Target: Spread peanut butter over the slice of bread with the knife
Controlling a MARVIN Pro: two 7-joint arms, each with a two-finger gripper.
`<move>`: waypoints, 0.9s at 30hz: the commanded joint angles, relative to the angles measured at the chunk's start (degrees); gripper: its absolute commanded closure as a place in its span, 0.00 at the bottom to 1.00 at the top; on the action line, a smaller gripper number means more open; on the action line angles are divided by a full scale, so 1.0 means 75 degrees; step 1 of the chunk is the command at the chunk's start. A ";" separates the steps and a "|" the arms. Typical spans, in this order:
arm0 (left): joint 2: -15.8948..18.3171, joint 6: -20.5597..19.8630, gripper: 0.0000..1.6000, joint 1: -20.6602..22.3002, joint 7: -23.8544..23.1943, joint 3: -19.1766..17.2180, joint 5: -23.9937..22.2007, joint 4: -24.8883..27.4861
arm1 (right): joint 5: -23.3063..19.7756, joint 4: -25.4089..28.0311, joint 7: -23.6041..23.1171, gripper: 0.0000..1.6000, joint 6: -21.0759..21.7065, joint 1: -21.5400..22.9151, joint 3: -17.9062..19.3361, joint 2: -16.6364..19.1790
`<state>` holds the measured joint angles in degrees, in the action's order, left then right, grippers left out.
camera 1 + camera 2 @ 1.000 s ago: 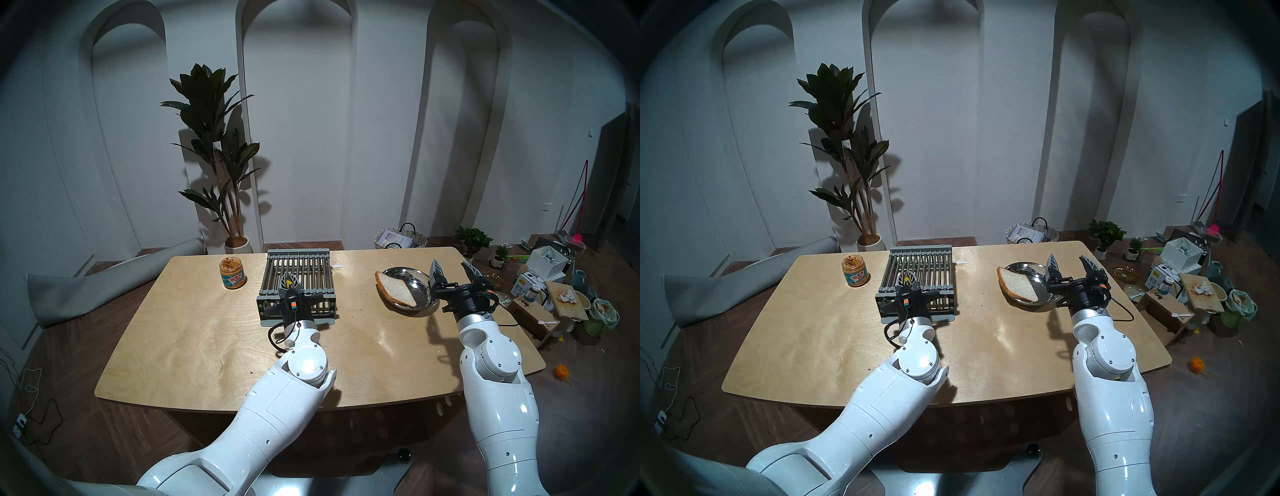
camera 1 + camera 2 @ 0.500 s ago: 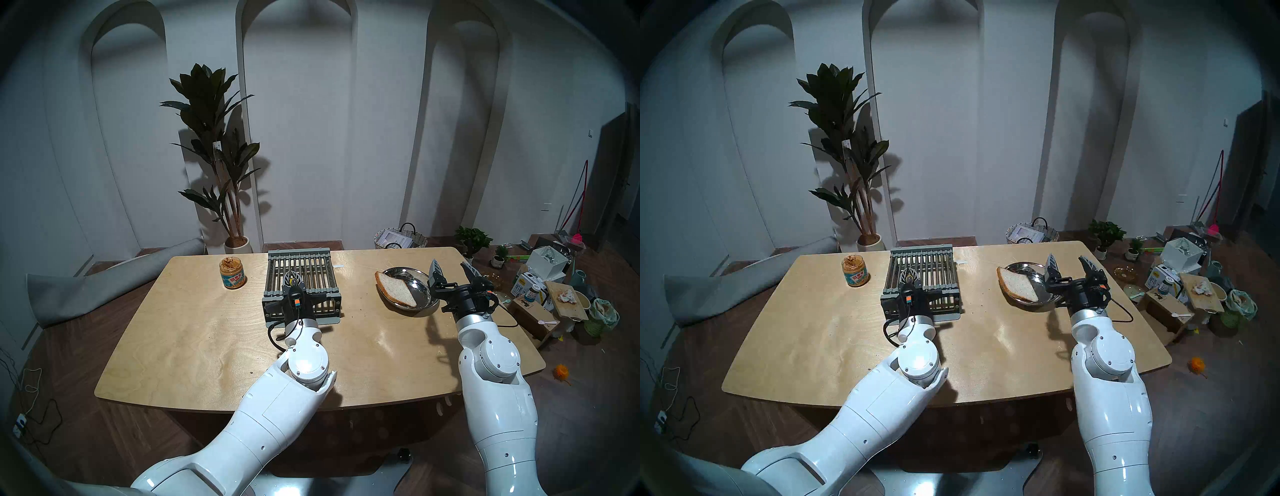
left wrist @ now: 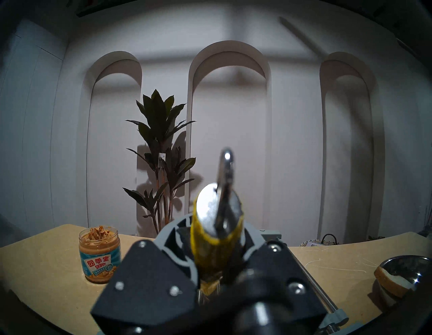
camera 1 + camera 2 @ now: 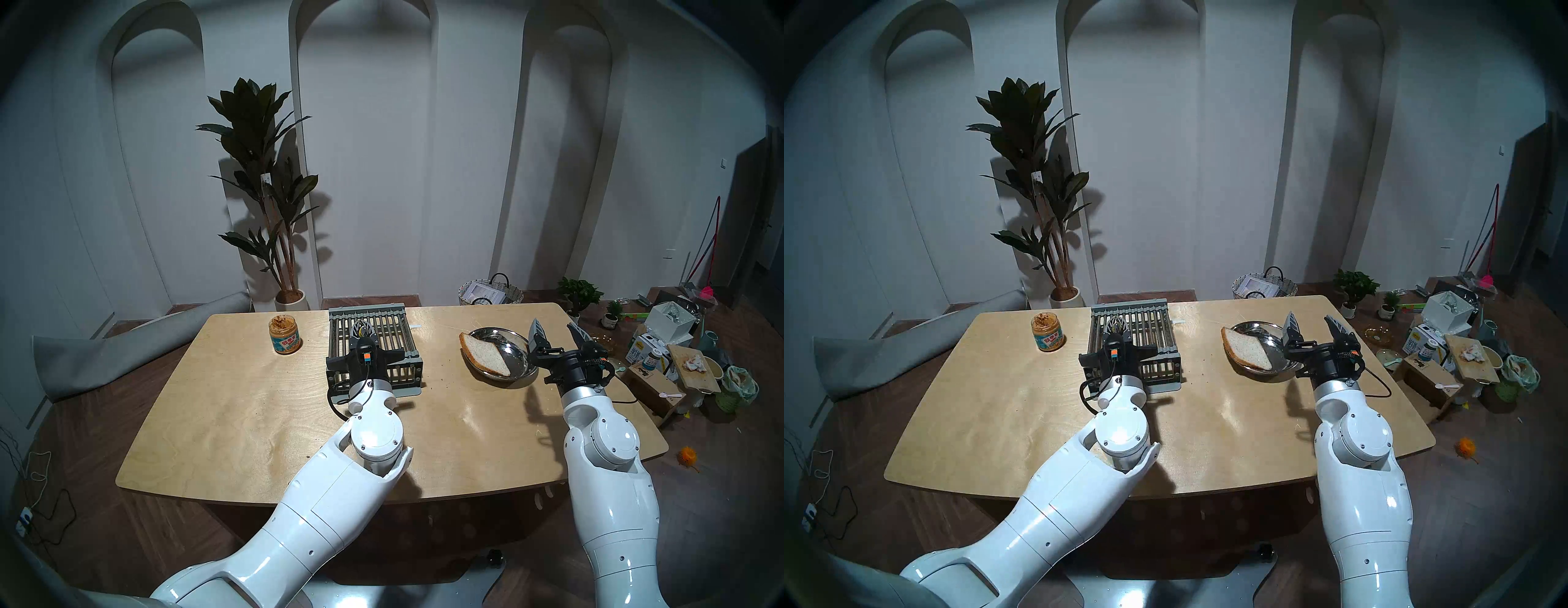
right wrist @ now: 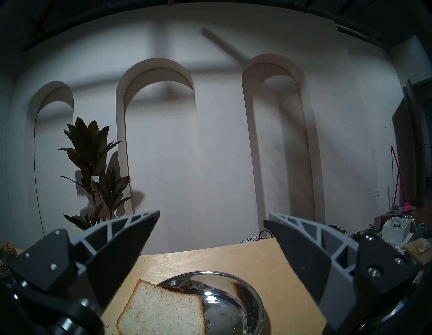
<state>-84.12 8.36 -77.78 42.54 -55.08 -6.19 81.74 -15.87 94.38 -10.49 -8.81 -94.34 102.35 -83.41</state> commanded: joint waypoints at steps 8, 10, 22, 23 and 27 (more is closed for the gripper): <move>0.0420 -0.1016 1.00 -0.0054 -0.0314 0.0078 -0.0051 0.1471 | -0.0027 0.0060 -0.0049 0.00 -0.0074 0.0067 -0.0009 -0.0029; 0.0494 -0.1099 1.00 -0.0044 -0.0377 0.0107 -0.0021 0.1637 | -0.0037 0.0046 -0.0056 0.00 -0.0073 0.0073 -0.0010 -0.0038; 0.1194 -0.1686 1.00 0.0276 -0.1000 0.0011 0.0038 0.2831 | -0.0040 -0.0006 -0.0079 0.00 -0.0064 0.0085 -0.0064 -0.0088; 0.1268 -0.1729 1.00 0.0353 -0.1031 -0.0030 0.0095 0.2833 | -0.0045 -0.0007 -0.0083 0.00 -0.0061 0.0085 -0.0074 -0.0093; 0.1800 -0.2200 1.00 0.0451 -0.1277 -0.0311 0.0185 0.3245 | -0.0049 0.0014 -0.0111 0.00 -0.0069 0.0108 -0.0152 -0.0124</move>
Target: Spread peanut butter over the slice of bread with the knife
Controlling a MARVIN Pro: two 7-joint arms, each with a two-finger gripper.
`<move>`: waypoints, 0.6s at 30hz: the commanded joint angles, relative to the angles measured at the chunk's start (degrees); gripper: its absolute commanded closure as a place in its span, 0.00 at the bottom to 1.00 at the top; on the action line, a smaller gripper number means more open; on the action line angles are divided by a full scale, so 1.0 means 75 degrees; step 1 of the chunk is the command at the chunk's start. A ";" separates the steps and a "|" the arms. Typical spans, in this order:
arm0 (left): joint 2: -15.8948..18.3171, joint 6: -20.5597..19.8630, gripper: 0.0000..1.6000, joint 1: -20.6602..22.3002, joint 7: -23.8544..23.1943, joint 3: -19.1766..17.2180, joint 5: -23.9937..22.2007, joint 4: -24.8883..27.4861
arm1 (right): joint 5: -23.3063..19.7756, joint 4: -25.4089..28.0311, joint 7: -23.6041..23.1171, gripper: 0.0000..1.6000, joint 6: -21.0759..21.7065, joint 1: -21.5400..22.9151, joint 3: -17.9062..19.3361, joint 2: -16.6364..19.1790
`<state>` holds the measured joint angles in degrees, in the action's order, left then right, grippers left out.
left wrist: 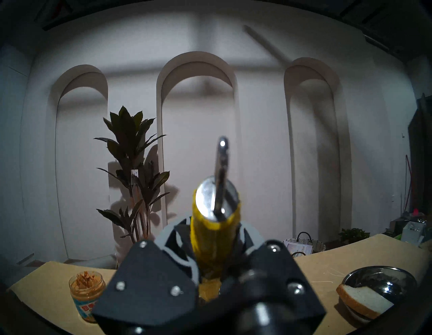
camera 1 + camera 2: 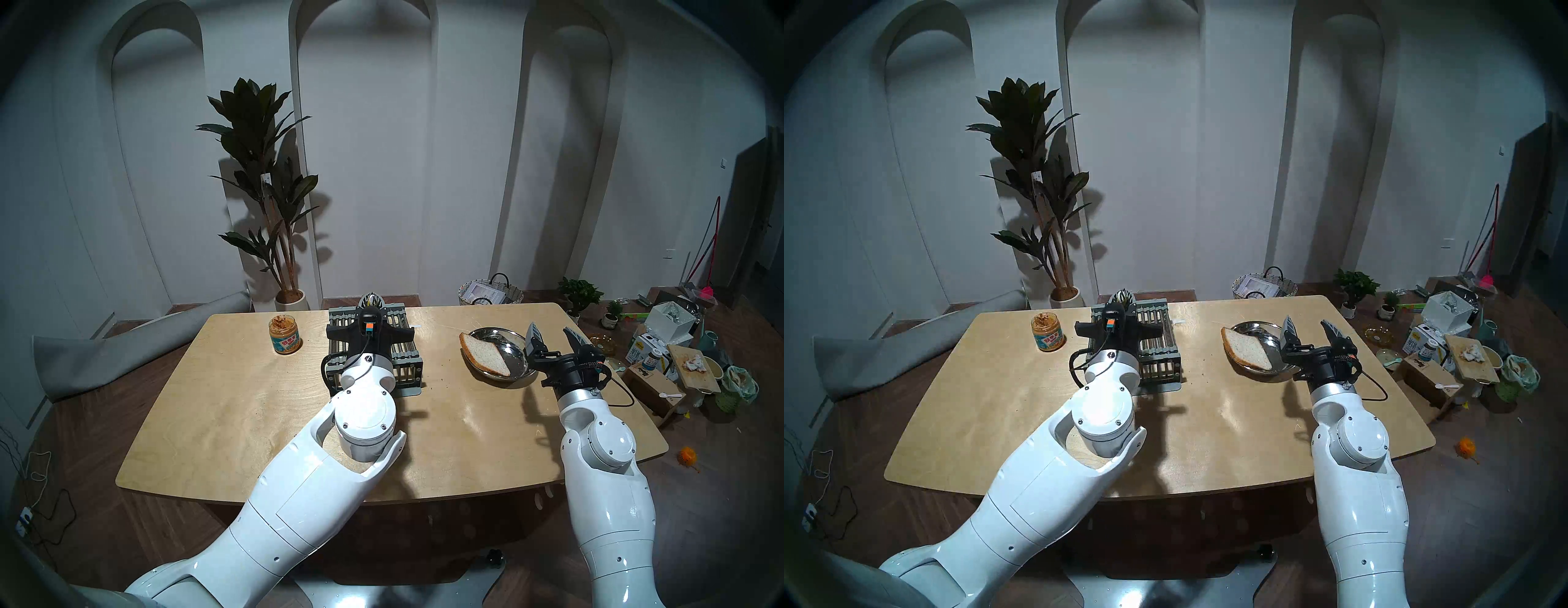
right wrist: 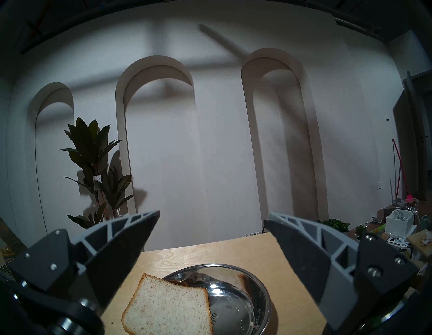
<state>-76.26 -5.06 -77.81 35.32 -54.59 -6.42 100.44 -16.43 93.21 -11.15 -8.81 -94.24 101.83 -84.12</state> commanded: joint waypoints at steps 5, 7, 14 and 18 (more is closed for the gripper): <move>0.1239 -0.1184 1.00 0.0387 -0.0907 -0.0806 0.0229 0.1160 | 0.0047 0.0187 -0.0052 0.00 -0.0069 0.0134 -0.0232 -0.0068; 0.1151 -0.1339 1.00 0.0341 -0.1071 -0.1033 0.0268 0.1187 | 0.0069 0.0197 -0.0061 0.00 -0.0076 0.0132 -0.0309 -0.0088; 0.2090 -0.2485 1.00 0.0448 -0.2279 -0.1397 0.0059 0.1575 | 0.0173 0.0259 -0.0096 0.00 -0.0093 0.0092 -0.0575 -0.0199; 0.2380 -0.3007 1.00 0.0659 -0.2786 -0.1638 0.0074 0.1515 | 0.0253 0.0307 -0.0104 0.00 -0.0105 0.0047 -0.0736 -0.0281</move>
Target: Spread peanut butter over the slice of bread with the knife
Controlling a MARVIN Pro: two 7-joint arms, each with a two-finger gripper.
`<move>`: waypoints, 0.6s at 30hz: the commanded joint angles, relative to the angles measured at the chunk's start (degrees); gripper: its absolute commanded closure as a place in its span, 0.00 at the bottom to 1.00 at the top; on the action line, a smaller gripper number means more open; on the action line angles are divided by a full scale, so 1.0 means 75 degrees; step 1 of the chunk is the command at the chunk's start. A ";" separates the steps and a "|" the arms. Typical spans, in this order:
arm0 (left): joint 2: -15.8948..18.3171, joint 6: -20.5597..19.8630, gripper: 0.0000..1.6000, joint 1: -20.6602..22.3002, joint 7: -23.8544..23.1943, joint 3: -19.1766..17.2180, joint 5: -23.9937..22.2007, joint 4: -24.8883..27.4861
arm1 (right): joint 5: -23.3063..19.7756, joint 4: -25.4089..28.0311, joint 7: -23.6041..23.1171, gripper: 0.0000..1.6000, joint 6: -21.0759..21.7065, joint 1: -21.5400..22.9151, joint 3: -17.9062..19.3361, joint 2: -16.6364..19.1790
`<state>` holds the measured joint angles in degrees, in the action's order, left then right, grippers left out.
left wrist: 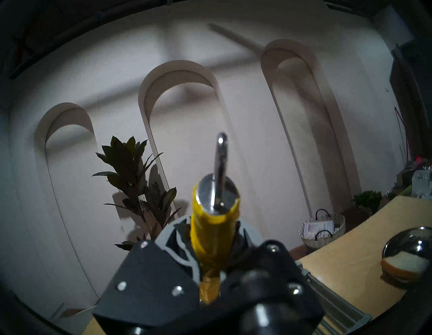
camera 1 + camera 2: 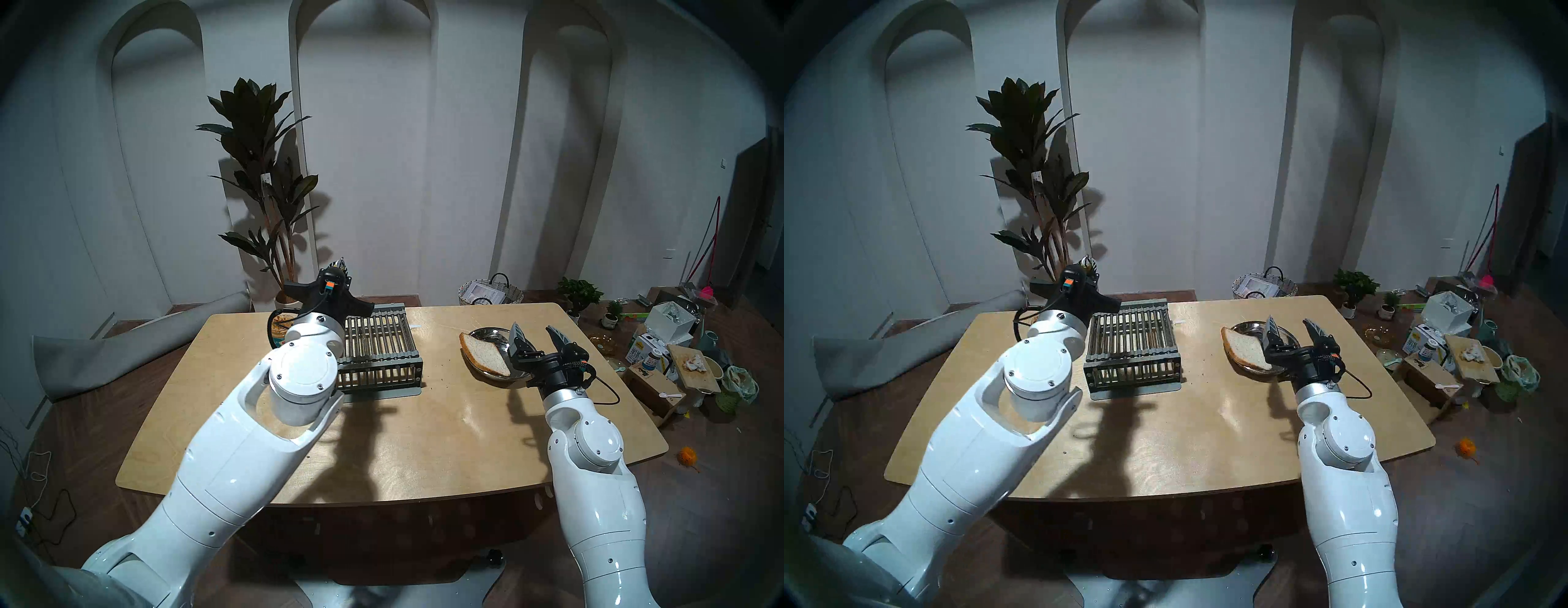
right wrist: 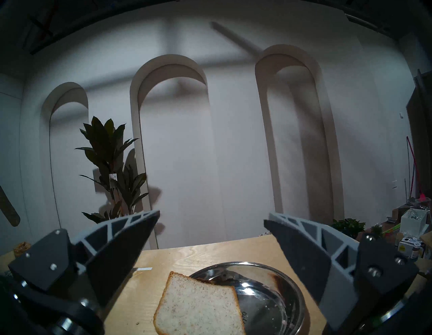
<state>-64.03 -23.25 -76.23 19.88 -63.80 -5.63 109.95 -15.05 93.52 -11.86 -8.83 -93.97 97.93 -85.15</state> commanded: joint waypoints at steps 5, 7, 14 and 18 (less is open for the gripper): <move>0.1111 -0.0915 1.00 0.0649 -0.1315 -0.0528 -0.0174 0.0232 | 0.0148 0.0316 -0.0005 0.00 -0.0116 -0.0032 -0.0356 -0.0215; 0.1415 -0.1160 1.00 0.0831 -0.1790 -0.0526 -0.0335 0.0108 | 0.0216 0.0375 0.0021 0.00 -0.0132 -0.0071 -0.0438 -0.0267; 0.2016 -0.1215 1.00 0.1306 -0.2804 -0.0326 -0.0555 -0.0302 | 0.0347 0.0572 0.0106 0.00 -0.0178 -0.0173 -0.0514 -0.0334; 0.2276 -0.1051 1.00 0.1483 -0.3236 -0.0139 -0.0524 -0.0454 | 0.0402 0.0657 0.0184 0.00 -0.0191 -0.0213 -0.0510 -0.0347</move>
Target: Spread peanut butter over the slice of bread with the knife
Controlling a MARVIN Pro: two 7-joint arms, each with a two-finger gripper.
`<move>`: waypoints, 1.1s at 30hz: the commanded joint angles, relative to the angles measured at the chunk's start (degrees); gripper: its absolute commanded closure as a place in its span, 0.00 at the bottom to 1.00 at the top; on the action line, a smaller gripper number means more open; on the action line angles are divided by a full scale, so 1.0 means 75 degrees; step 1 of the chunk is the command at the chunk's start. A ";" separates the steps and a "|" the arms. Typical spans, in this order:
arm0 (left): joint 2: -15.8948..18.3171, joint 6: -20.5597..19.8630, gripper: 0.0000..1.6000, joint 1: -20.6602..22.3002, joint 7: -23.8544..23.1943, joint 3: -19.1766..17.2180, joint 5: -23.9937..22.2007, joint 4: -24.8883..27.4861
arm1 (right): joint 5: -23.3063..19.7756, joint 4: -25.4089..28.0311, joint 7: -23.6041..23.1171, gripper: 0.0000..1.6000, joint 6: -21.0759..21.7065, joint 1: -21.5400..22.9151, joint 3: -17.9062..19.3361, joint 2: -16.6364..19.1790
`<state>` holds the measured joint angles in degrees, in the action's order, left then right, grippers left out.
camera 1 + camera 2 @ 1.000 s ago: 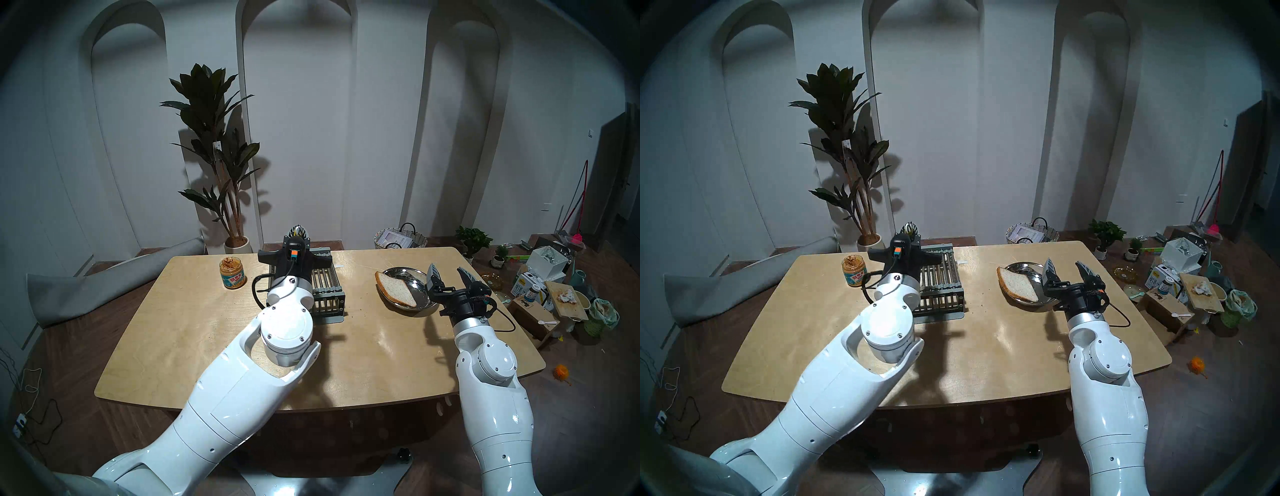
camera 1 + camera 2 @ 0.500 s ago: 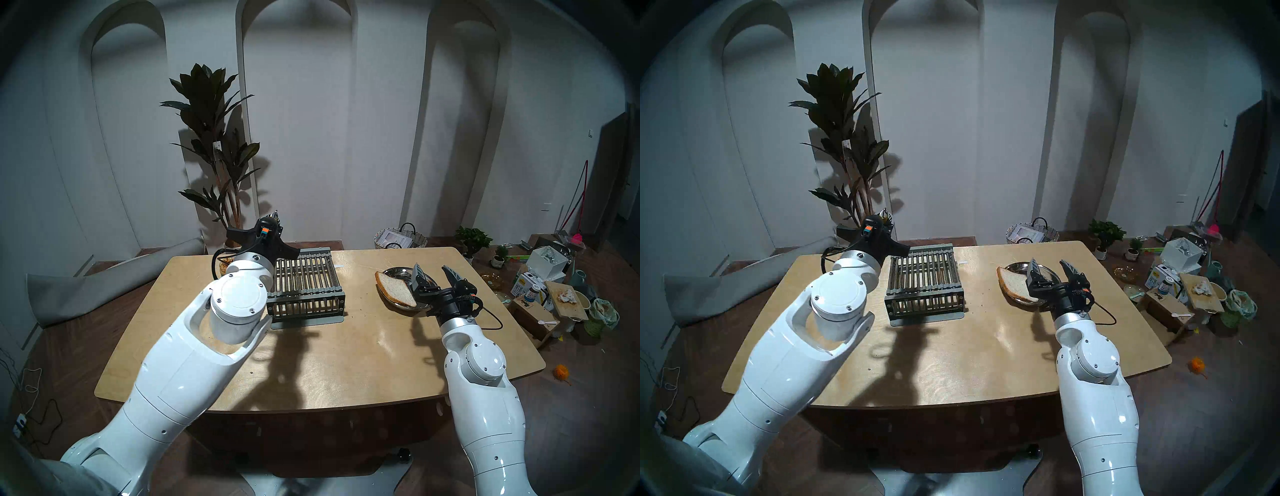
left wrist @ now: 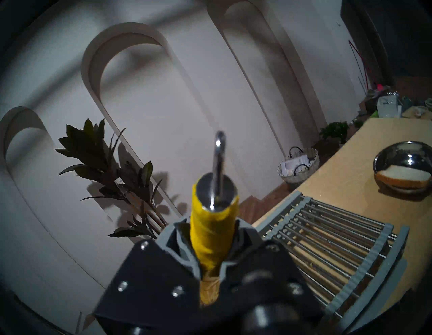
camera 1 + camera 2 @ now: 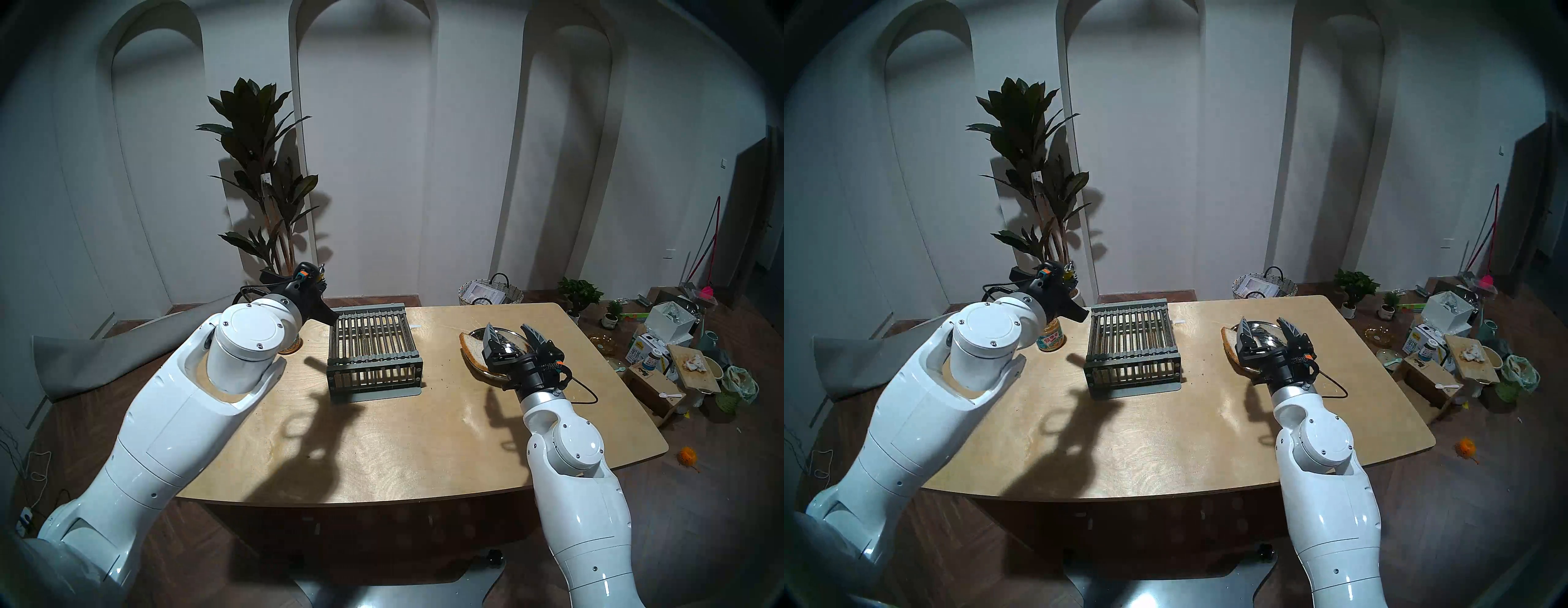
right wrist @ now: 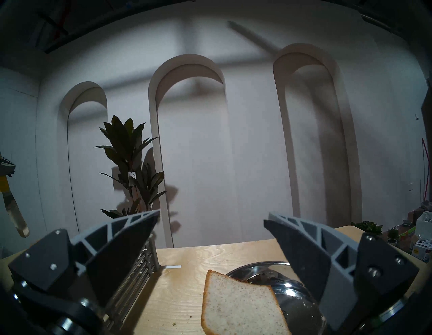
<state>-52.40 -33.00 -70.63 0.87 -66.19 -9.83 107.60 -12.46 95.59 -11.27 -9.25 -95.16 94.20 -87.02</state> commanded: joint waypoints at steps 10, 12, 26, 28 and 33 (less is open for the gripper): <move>0.0864 0.0864 1.00 0.1442 -0.2328 0.0475 0.0716 -0.0800 | 0.0332 0.0733 0.0544 0.00 0.0050 -0.0221 -0.0021 -0.0171; 0.0873 0.0891 1.00 0.1539 -0.2397 0.0511 0.0773 -0.0845 | 0.0346 0.0750 0.0566 0.00 0.0058 -0.0228 -0.0024 -0.0173; 0.0514 0.1494 1.00 0.2334 -0.3724 0.0551 0.1259 -0.1936 | 0.0646 0.0902 0.0966 0.00 0.0306 -0.0234 -0.0135 -0.0255; 0.0363 0.1556 1.00 0.2515 -0.3988 0.0529 0.1204 -0.2278 | 0.0715 0.0922 0.1044 0.00 0.0361 -0.0235 -0.0164 -0.0266; 0.0213 0.1700 1.00 0.2795 -0.4256 0.0651 0.1167 -0.2781 | 0.0795 0.0956 0.1157 0.00 0.0416 -0.0241 -0.0192 -0.0286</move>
<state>-48.51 -22.31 -55.49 -28.96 -61.24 -0.77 90.01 -7.11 100.84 -3.43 -5.92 -97.48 93.02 -88.67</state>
